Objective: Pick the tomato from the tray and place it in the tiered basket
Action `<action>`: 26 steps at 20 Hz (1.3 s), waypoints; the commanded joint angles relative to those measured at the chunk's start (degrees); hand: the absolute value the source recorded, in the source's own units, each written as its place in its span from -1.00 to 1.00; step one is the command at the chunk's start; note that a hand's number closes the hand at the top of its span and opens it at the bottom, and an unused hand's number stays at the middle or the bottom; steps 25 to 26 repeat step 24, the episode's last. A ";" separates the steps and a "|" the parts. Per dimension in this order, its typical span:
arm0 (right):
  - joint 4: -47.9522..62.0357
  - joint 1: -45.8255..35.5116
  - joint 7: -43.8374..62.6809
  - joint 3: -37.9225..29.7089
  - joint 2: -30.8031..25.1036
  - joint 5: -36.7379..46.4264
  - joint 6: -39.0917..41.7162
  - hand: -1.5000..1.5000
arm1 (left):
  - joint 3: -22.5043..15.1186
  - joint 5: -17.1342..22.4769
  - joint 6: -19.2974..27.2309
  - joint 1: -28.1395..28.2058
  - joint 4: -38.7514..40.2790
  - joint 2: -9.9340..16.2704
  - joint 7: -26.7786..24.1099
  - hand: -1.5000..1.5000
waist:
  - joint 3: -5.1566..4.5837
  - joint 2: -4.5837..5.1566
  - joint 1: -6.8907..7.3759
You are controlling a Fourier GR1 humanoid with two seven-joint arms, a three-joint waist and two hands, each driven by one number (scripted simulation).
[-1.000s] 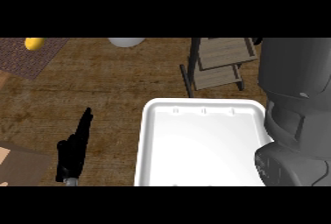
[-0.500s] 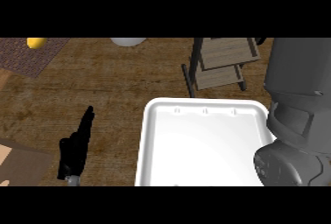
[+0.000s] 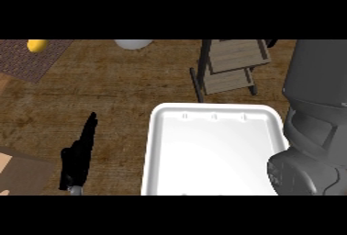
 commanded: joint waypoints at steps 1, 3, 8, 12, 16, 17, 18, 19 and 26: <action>-3.58 1.87 7.24 2.66 0.51 7.27 -10.19 -1.00 | -0.88 -0.18 0.61 1.69 1.37 -1.21 2.01 0.00 | -0.27 -0.02 -1.13; -6.71 1.35 10.62 3.73 0.55 12.71 -8.26 -1.00 | 0.09 0.57 -0.24 3.20 0.59 -0.01 1.45 0.00 | -0.30 -0.40 -1.25; -19.71 -1.47 12.41 5.21 0.56 21.40 2.88 -1.00 | 1.46 1.08 -0.44 2.50 3.36 -0.15 0.51 0.00 | -0.33 -1.27 -3.71; -29.97 -3.28 12.50 9.35 0.57 23.43 12.47 -1.00 | 0.19 0.45 0.19 4.44 2.36 -1.10 1.01 0.00 | -0.31 -1.81 -3.34; -38.84 -5.59 9.86 12.71 0.57 26.20 23.73 -1.00 | 0.71 0.37 0.19 4.84 2.27 -0.67 0.68 0.00 | -0.32 -2.39 -3.88; -40.73 -6.67 9.12 13.69 0.57 26.65 26.56 -1.00 | 1.47 0.69 0.11 3.80 1.82 0.04 2.29 0.00 | -0.31 -2.60 -4.05; -42.95 -8.58 7.72 12.97 0.57 27.07 29.45 -1.00 | 1.28 0.59 0.69 3.52 2.03 -0.78 2.31 0.00 | -0.29 -2.96 -4.88; -43.94 -8.38 7.67 16.00 0.57 28.20 31.96 -1.00 | 1.79 0.81 0.13 4.44 2.56 -0.07 1.48 0.00 | -0.41 -2.68 -3.91; -54.03 -11.57 2.15 18.55 0.57 30.53 44.51 -1.00 | -0.02 -0.43 1.58 5.43 1.58 -2.06 1.41 0.00 | -0.27 -2.90 -4.46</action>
